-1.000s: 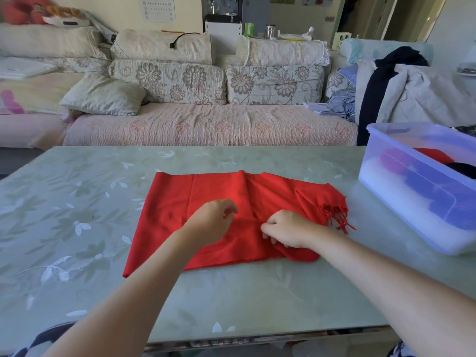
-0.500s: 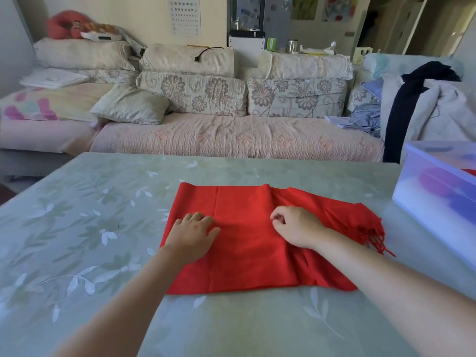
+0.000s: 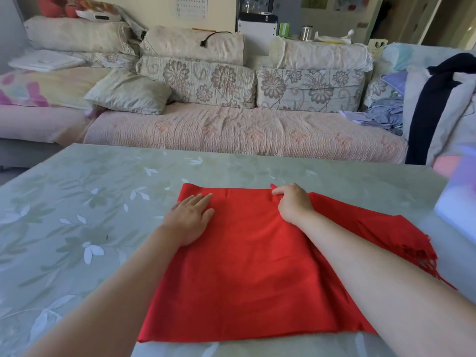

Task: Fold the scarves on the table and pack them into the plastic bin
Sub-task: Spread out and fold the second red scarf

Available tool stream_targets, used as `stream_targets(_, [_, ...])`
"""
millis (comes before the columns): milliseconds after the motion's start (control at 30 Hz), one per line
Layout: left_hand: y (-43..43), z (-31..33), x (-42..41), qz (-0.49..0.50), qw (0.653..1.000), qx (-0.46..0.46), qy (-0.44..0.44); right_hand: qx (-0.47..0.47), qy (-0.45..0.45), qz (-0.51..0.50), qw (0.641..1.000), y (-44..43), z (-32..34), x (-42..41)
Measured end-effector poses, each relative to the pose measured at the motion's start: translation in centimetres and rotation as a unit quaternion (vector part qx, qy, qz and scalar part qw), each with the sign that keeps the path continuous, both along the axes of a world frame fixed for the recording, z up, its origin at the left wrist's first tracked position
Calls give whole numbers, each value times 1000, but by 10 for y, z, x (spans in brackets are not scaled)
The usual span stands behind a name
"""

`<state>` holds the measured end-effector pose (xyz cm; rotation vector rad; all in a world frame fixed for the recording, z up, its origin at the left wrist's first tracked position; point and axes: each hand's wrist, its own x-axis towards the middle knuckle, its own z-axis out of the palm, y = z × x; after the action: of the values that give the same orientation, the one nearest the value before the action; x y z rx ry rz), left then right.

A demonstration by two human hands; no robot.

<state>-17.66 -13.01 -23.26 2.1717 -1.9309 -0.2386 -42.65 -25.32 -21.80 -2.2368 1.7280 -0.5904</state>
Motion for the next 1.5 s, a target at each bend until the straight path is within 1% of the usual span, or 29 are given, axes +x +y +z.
stream_targets(67, [0, -7, 7, 29, 999, 33, -24, -54, -32, -9, 998, -8, -1, 5])
stream_targets(100, [0, -10, 9, 45, 998, 41, -32, -69, -19, 2, 997, -11, -3, 6])
stream_targets(200, [-3, -14, 11, 63, 994, 51, -69, -62, 114, 35, 991, -12, -15, 6])
stream_targets(267, [-5, -13, 11, 66, 992, 52, -97, -82, 162, 15, 983, -7, -15, 4])
stream_targets(333, [-5, -10, 7, 68, 987, 50, -137, -137, 159, 19, 978, 3, -10, 0])
stream_targets(400, [-3, -4, -3, 59, 982, 28, -179, -178, 126, 65, 974, 17, -6, -6])
stream_targets(467, [0, 4, -21, 27, 981, -17, -193, -165, 98, 112, 975, 37, -6, -14])
stream_targets(533, [6, 8, -47, -3, 986, -67, -151, -108, 114, 156, 975, 58, -11, -25])
stream_targets(600, [14, 3, -72, -26, 993, -82, -82, -20, 141, 179, 973, 77, -17, -40])
stream_targets(667, [19, -6, -88, -38, 998, -37, -39, 48, 169, 177, 968, 87, -15, -59])
stream_targets(733, [24, -9, -93, -33, 998, 19, -42, 79, 175, 171, 966, 93, -7, -77])
stream_targets(767, [25, -7, -93, -28, 998, 31, -50, 87, 166, 164, 969, 95, -3, -87])
stream_targets(833, [25, -1, -96, -24, 997, 46, -65, 77, 150, 145, 975, 97, 5, -109])
stream_targets(900, [25, 5, -104, -27, 996, 40, -69, 44, 145, 123, 981, 96, 11, -136])
stream_targets(1033, [29, 16, -136, -71, 996, -33, -46, 11, 135, 100, 986, 95, 25, -190])
stream_targets(1133, [35, 18, -172, -133, 987, -86, -10, -4, 168, 97, 981, 94, 28, -226])
stream_targets(1200, [39, 16, -199, -174, 979, -101, 10, 12, 212, 110, 971, 95, 24, -244])
stream_targets(1267, [42, 12, -224, -197, 976, -94, 19, 14, 271, 135, 953, 97, 20, -255])
stream_targets(1333, [44, 7, -246, -213, 975, -69, 15, -25, 313, 153, 937, 98, 21, -259])
stream_targets(1400, [43, 1, -262, -229, 973, -32, -2, -59, 315, 154, 935, 100, 26, -260])
stream_targets(1500, [39, 0, -276, -250, 968, 8, -31, -68, 301, 151, 939, 100, 29, -272])
